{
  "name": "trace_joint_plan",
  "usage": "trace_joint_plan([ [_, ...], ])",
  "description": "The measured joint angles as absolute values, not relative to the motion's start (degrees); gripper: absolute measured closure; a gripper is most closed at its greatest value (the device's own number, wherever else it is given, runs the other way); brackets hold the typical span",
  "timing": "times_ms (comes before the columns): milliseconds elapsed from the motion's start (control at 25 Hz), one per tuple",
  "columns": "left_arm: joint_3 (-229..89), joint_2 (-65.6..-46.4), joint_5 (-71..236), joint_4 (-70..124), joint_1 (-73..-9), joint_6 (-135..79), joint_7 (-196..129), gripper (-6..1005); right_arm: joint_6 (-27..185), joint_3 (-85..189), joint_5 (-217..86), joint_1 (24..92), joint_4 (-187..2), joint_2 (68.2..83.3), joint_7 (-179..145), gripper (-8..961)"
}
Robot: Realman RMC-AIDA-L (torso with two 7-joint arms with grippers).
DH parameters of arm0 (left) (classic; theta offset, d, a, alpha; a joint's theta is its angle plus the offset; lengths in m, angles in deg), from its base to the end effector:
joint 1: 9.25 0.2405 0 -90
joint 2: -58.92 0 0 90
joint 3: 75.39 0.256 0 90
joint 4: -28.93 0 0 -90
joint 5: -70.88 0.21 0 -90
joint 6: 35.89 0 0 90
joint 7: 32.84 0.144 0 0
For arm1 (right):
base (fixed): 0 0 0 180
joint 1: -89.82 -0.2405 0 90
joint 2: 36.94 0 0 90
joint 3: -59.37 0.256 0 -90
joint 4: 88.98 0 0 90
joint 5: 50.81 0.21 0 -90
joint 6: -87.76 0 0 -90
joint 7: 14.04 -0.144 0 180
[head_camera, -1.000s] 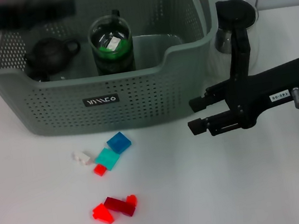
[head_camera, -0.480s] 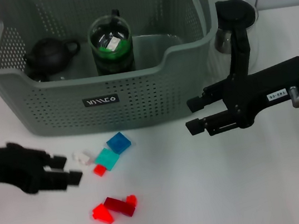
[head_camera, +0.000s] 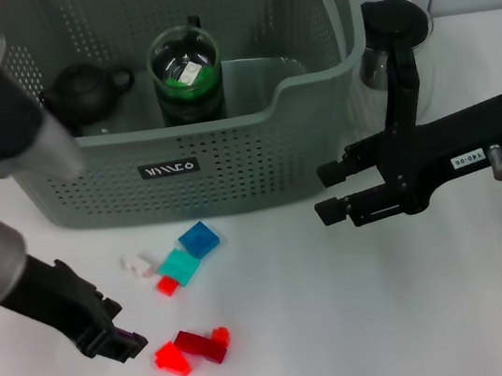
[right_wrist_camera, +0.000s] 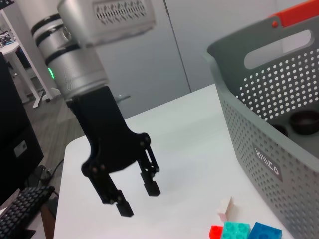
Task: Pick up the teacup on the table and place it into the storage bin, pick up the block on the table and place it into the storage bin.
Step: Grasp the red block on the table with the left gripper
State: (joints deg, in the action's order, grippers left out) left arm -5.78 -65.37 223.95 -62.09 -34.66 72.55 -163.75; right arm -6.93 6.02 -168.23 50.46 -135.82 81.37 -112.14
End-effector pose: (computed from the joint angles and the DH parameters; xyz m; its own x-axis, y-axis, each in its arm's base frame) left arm -0.2035 0.2934 0.0294 0.7458 0.5835 -0.3215 0.5055 -0.8100 -0.2973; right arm 0.1849 0.3531 -0.0058 0.8849 -0.3604 -0.2952 -0.3589 -0.9314 0.0613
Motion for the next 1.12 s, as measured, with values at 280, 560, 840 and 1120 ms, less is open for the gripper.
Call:
trace_joint_plan([
  [280, 5.8, -65.56, 229.1, -61.4, -35.1, 68.4, -169.0, 456, -6.9, 6.2, -168.2, 50.6, -135.8, 81.36, -112.1, 343],
  [560, 9.4, -65.62, 228.8, -58.2, -36.3, 67.3, -172.8, 451, -6.8, 6.2, -168.2, 50.6, -135.8, 81.36, -112.0, 343],
  [840, 14.2, -65.62, 228.7, -55.2, -37.6, 64.9, -175.5, 425, -6.7, 6.0, -168.2, 50.6, -135.8, 81.36, -112.0, 344],
  [1120, 16.5, -65.7, 229.3, -54.0, -38.0, 62.3, -177.1, 365, -6.7, 6.1, -168.2, 50.6, -135.8, 81.36, -111.8, 344],
])
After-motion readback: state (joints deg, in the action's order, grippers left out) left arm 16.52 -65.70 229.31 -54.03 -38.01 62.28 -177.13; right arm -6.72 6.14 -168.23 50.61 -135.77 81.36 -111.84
